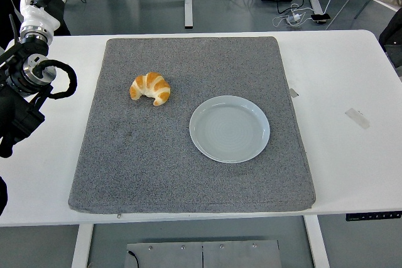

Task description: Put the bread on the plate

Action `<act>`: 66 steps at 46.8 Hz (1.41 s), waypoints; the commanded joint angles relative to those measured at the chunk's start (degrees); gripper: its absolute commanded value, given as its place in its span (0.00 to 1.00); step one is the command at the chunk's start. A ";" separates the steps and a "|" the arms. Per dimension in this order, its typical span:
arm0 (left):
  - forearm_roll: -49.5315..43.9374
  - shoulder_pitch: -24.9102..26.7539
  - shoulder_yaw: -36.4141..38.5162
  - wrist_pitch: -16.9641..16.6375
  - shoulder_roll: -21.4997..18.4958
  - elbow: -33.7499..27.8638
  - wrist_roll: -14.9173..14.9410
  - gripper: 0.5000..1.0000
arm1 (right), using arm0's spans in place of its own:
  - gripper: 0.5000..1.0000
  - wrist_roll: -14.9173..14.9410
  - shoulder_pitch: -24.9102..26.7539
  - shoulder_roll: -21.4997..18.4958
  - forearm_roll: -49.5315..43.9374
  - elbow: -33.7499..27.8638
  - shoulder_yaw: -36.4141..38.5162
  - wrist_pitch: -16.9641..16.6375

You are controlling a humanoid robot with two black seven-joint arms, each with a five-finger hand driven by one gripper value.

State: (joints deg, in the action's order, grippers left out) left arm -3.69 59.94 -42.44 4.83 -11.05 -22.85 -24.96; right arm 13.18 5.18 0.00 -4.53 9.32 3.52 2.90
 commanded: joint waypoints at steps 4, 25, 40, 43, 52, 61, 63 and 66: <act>0.00 0.00 0.08 -0.09 0.68 0.00 0.00 0.95 | 1.00 0.00 0.00 0.00 0.05 0.00 0.00 0.00; 0.26 0.00 1.39 -0.09 0.60 0.00 0.44 0.95 | 1.00 0.00 0.00 0.00 0.05 0.00 0.00 0.00; 0.44 0.09 4.74 0.44 -0.02 0.00 0.35 0.95 | 1.00 0.00 0.00 0.00 -0.04 0.00 0.00 0.00; 0.53 0.17 4.74 0.44 -0.02 0.00 0.35 0.95 | 1.00 0.00 0.00 0.00 0.05 0.00 0.00 0.00; 0.70 0.79 8.16 0.53 -0.99 0.00 0.09 0.95 | 1.00 0.00 0.00 0.00 0.05 0.00 0.00 0.00; 0.70 2.28 17.21 0.18 -4.50 -4.56 -0.09 0.95 | 1.00 0.00 0.00 0.00 0.05 0.00 0.00 0.00; 0.70 2.28 18.27 -0.09 -5.73 -6.15 -0.09 0.95 | 1.00 0.00 0.00 0.00 0.05 0.00 0.00 0.00; 1.23 2.28 19.24 0.09 -6.70 -7.73 -0.09 0.95 | 1.00 0.00 0.00 0.00 0.05 0.00 0.00 0.00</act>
State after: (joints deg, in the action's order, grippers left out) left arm -2.92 62.24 -23.98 4.87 -16.92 -29.28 -25.05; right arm 13.18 5.18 0.00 -4.49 9.32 3.52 2.90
